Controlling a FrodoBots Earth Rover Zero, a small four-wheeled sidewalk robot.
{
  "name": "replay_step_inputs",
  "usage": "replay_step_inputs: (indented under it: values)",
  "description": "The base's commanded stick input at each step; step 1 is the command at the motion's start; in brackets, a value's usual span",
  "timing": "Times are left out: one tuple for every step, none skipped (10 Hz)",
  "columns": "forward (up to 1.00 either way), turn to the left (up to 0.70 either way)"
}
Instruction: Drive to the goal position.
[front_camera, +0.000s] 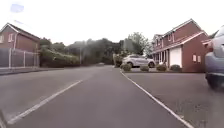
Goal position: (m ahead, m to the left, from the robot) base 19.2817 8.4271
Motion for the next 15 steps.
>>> replay_step_inputs:
  values:
    - [1.0, 0.0]
    - [1.0, 0.0]
    - [1.0, 0.0]
    - [1.0, 0.0]
    - [1.0, 0.0]
    - [1.0, 0.0]
    - [1.0, 0.0]
    - [1.0, 0.0]
    - [1.0, 0.0]
    - [1.0, 0.0]
    - [1.0, 0.0]
    - [1.0, 0.0]
    - [1.0, 0.0]
    - [1.0, 0.0]
    - [1.0, 0.0]
